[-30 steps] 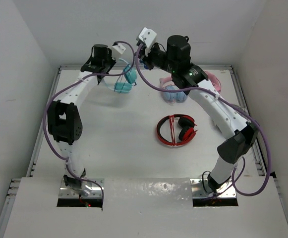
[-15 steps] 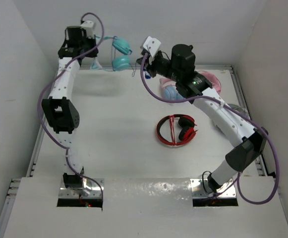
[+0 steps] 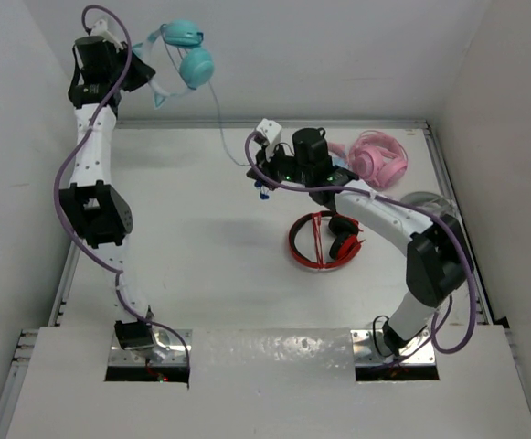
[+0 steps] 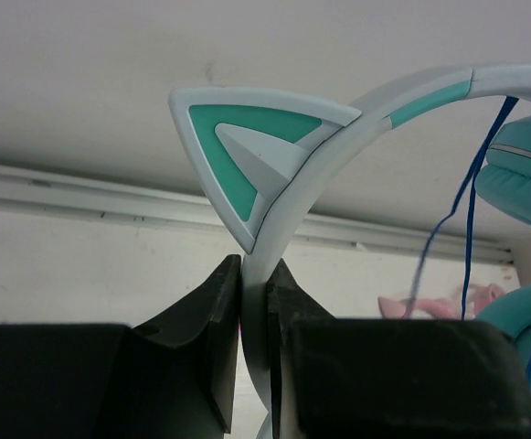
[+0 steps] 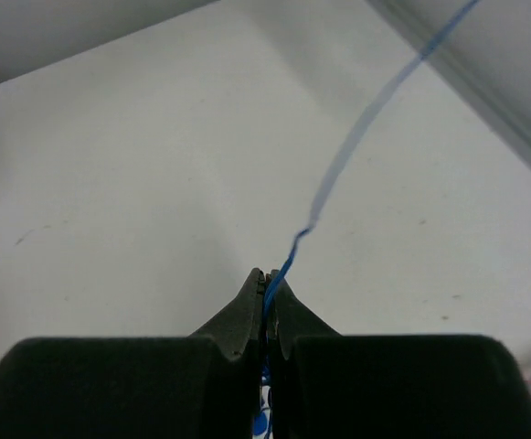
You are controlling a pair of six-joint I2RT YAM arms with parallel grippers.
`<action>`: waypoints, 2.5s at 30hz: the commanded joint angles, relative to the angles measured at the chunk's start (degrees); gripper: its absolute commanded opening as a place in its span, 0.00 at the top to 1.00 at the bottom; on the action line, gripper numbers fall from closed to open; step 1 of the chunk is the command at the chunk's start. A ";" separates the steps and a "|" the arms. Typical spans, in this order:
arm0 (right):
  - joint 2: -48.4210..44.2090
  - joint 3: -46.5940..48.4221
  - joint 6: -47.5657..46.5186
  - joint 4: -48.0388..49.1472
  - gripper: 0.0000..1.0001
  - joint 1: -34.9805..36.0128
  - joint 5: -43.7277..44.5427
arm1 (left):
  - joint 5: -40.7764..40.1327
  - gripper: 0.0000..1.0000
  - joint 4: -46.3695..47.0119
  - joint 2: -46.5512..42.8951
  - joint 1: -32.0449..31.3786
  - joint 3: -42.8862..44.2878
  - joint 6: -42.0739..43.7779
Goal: Wrap the headphones
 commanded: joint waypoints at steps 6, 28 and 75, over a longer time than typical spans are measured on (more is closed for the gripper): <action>0.52 0.31 7.10 6.35 1.00 3.55 -9.31 | -14.62 1.00 6.96 -3.37 1.84 5.89 0.80; -2.91 7.16 2.01 -2.62 1.00 8.65 -10.89 | -30.88 1.00 13.02 1.02 -1.75 4.22 15.55; 11.60 32.76 -2.05 -4.30 1.00 -23.59 15.13 | 18.65 1.00 -16.34 -7.59 -23.65 3.69 49.34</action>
